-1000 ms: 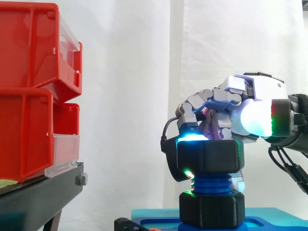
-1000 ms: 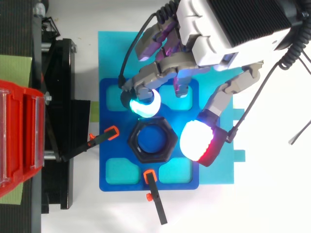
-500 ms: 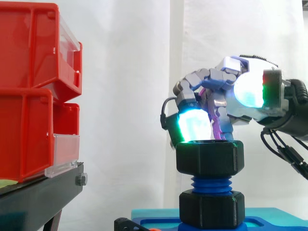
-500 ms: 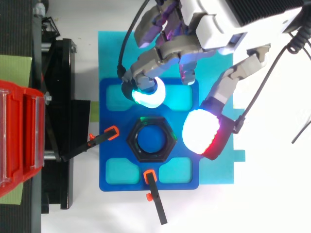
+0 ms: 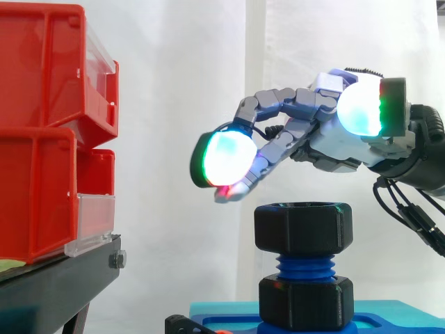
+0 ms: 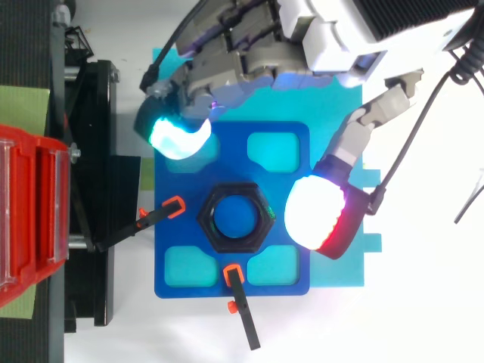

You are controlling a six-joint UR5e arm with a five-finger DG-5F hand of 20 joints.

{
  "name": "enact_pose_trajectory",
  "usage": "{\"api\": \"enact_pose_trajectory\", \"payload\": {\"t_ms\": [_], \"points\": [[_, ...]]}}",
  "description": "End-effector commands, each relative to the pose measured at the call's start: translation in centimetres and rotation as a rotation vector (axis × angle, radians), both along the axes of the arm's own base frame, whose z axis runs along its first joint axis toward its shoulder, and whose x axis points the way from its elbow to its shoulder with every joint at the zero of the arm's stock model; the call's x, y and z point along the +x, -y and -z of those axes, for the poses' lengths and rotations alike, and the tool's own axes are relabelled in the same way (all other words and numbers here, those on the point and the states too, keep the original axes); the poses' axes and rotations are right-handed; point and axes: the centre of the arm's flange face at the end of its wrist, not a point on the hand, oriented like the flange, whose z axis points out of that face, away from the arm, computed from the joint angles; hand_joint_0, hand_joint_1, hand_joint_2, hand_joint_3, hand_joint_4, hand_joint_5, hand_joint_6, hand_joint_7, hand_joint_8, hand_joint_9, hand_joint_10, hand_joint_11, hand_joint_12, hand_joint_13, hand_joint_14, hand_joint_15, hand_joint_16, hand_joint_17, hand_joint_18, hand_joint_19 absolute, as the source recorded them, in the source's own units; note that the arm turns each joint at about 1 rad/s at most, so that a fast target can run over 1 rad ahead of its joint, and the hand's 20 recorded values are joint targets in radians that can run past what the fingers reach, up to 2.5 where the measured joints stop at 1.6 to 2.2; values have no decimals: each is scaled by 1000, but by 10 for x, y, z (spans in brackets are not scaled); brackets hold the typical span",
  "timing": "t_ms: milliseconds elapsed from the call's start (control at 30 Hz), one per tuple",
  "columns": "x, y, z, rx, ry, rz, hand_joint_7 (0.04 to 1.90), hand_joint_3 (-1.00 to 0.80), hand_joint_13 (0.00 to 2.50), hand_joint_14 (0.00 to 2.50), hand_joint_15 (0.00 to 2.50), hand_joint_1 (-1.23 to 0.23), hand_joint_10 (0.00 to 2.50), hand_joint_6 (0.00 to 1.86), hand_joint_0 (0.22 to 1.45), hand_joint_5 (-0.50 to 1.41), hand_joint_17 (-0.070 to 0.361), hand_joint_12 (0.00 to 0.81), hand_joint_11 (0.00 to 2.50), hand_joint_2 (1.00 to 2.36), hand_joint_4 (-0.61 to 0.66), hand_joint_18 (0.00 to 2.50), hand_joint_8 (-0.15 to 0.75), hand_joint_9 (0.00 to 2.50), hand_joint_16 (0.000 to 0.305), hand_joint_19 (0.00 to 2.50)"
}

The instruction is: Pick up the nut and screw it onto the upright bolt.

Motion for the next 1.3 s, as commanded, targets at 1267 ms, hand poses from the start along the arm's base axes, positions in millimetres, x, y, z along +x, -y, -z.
{"api": "enact_pose_trajectory", "payload": {"t_ms": [1267], "points": [[-5,-43,29,11,-118,-27,1125,-500,0,0,0,-101,0,503,402,-172,116,362,0,1000,230,0,213,62,51,0]]}}
